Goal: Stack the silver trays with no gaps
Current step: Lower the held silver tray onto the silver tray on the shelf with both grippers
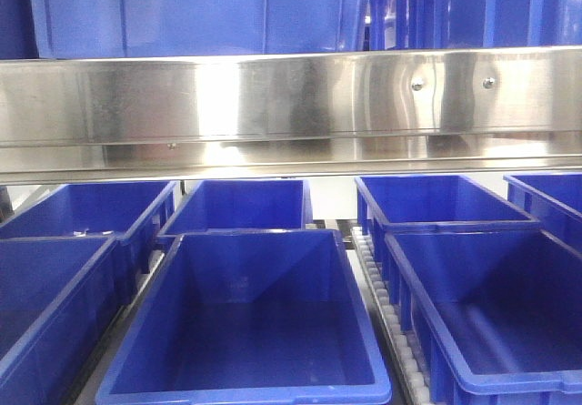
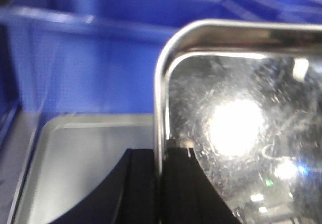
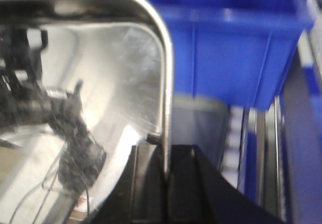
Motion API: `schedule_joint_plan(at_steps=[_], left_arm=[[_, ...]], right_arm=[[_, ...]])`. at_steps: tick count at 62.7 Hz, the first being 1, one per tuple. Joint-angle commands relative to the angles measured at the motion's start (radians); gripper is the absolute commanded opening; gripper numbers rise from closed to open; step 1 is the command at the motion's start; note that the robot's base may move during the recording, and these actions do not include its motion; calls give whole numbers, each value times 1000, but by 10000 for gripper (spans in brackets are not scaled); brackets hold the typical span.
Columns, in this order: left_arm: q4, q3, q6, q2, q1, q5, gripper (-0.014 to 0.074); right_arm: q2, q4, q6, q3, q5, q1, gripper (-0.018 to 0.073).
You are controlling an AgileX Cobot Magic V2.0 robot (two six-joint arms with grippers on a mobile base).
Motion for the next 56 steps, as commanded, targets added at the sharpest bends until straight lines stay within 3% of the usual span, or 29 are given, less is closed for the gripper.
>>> schedule_joint_plan(at_steps=[1,21,35,56], left_arm=[[-5,-7,8,36,22,-34,-17],[-5,-7,8,169,44,-34,-17],[22,-7,8,173,46,-144,-17],[25,-7,8,181,60,-191,-17]], right_arm=[[28,-2,-2,-10,-23,5,-78],[164,-2,-2,-10,-72,5,-78],[212,-2,-2,-10,-171,-11,-78],[257,-2,-2,-56,-199,-53,-78]])
